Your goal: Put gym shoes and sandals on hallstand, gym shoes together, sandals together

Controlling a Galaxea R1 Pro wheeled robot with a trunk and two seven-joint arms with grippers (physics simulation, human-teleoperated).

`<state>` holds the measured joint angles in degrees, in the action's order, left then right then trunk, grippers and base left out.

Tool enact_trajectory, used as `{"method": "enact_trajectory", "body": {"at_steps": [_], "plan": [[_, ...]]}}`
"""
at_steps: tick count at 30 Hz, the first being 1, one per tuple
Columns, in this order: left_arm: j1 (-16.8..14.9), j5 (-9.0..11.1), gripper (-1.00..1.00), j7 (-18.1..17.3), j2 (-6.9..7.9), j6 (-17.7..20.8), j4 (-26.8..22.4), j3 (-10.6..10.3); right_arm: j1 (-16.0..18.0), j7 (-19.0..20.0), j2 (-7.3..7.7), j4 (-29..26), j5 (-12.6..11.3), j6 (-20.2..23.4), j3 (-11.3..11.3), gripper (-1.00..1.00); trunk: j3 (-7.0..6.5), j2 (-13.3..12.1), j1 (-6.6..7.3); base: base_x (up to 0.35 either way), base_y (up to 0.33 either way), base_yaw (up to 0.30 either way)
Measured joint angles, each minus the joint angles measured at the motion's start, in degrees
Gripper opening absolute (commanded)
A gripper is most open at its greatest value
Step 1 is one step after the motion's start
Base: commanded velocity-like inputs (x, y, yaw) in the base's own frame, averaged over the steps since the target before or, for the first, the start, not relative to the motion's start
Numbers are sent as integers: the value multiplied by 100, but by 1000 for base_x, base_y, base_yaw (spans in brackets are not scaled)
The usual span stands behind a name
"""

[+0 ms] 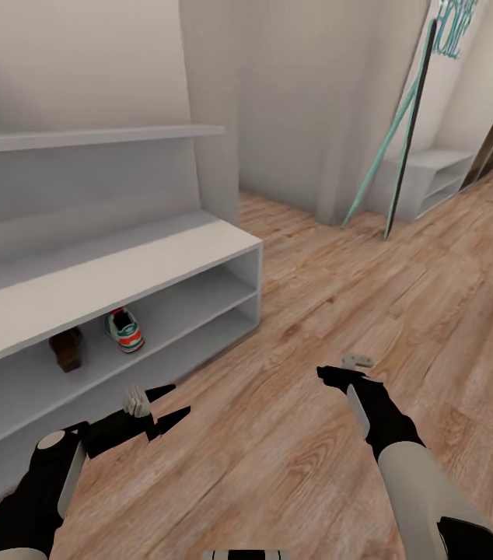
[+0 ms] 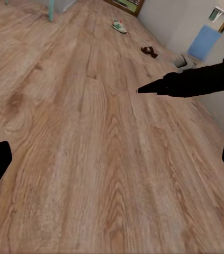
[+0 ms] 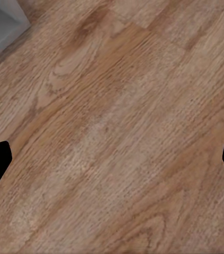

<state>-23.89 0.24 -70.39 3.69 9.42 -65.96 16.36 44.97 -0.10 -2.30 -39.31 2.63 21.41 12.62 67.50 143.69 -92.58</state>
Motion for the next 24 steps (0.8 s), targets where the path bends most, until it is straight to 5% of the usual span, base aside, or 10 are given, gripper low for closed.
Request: {"method": "enact_trajectory", "body": {"at_steps": [11,24], "plan": [[0,0,100,0,0,1,0,0,0,0,0,1,0,0,0,100,-320,-15,28,0,0,-227],[0,8,100,8,0,0,0,0,0,0,0,-1,0,0,0,100,-411,-15,30,42,0,-227]]}}
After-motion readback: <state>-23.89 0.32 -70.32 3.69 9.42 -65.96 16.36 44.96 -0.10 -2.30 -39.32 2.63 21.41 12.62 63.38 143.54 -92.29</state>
